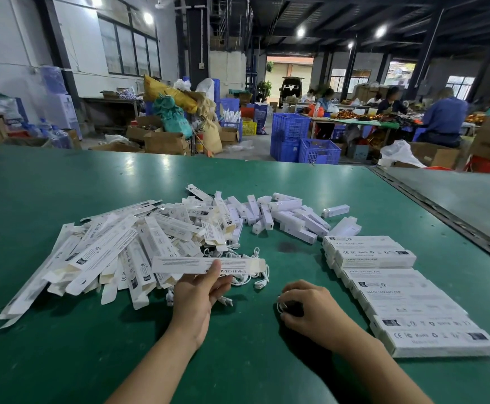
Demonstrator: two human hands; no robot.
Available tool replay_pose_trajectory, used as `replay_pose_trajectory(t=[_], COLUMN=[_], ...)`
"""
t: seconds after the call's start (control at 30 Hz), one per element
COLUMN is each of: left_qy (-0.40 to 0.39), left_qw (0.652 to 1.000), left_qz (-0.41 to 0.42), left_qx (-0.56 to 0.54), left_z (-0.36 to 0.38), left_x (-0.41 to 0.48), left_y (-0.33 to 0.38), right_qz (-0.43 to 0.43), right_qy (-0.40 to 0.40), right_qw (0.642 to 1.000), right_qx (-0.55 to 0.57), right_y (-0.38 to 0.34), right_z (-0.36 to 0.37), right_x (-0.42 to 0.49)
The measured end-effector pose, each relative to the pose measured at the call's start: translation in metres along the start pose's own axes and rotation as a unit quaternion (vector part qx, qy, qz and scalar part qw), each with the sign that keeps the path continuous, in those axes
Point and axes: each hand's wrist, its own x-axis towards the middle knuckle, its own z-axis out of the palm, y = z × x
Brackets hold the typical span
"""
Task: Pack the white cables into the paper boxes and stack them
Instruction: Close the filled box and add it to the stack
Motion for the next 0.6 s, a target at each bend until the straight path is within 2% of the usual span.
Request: replay_pose_trajectory(t=[0.13, 0.4, 0.6], left_qy=[-0.003, -0.004, -0.006], left_qw=[1.000, 1.000, 1.000], left_qz=[-0.002, -0.001, -0.001], left_qx=[-0.003, 0.000, 0.003], left_z=[0.001, 0.000, 0.000], left_x=[-0.001, 0.000, -0.001], left_y=[0.001, 0.000, -0.001], right_qz=[0.020, 0.023, 0.037], right_qy=[0.025, 0.006, 0.048], right_qw=[0.999, 1.000, 0.998], right_qx=[0.007, -0.009, -0.035], right_y=[-0.004, -0.003, -0.002], right_z=[0.003, 0.008, 0.011], right_x=[0.001, 0.003, 0.008])
